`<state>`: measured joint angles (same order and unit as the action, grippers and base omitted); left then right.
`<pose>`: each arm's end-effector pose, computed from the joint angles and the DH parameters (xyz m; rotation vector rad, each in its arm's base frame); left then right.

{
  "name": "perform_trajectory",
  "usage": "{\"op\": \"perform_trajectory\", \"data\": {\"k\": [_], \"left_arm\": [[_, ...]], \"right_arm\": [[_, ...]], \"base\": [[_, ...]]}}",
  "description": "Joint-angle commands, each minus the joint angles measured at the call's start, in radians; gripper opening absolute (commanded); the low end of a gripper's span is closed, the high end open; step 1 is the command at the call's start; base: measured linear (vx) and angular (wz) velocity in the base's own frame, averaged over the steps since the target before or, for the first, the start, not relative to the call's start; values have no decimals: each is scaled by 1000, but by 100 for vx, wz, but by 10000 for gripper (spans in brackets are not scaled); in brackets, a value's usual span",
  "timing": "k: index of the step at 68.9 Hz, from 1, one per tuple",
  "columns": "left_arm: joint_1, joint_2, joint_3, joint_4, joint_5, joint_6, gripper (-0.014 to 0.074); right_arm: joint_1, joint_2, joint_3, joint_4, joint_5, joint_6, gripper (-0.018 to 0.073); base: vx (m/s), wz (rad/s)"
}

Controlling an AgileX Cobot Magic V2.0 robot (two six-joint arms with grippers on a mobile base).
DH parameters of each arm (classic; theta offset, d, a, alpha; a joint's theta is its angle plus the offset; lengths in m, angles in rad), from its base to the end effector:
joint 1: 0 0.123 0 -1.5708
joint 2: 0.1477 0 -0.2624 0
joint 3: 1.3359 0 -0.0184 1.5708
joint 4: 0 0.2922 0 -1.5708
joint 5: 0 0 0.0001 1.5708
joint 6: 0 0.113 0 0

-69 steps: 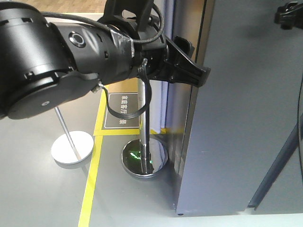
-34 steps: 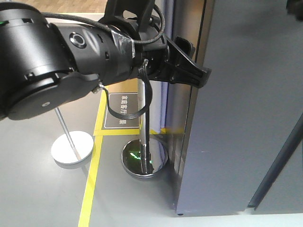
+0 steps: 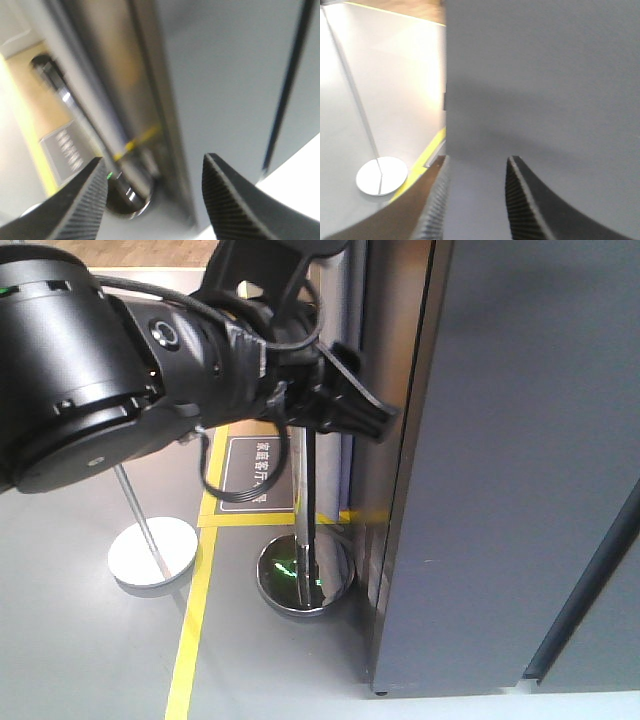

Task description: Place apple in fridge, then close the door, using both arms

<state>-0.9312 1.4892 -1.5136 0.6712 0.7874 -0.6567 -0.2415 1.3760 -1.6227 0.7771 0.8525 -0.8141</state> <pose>0.2739 -0.2846 0.3822 0.5398 1.9963 -0.1769 0.3519 -0.0252 0.4652 -0.3647 1.8356 0.2031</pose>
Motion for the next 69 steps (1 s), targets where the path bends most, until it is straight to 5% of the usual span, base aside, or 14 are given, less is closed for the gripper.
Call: {"op": "perform_trajectory", "data": {"k": [1, 36, 46, 57, 69], "left_arm": [[-5, -66, -37, 46, 6, -5, 407], [-5, -310, 5, 89, 208, 94, 407], [-5, -400, 124, 89, 211, 93, 377], [-5, -530, 313, 89, 194, 61, 260], [-5, -695, 563, 89, 110, -87, 54]], "right_arm": [[-5, -88, 7, 36, -26, 5, 235], [-5, -557, 547, 32, -111, -30, 221], [-5, -687, 659, 24, -112, -30, 135], [-5, -793, 775, -24, -101, -31, -13], [-5, -880, 922, -49, -86, -31, -11]], "base": [[0, 0], [0, 0], [0, 0], [0, 0], [0, 0]]}}
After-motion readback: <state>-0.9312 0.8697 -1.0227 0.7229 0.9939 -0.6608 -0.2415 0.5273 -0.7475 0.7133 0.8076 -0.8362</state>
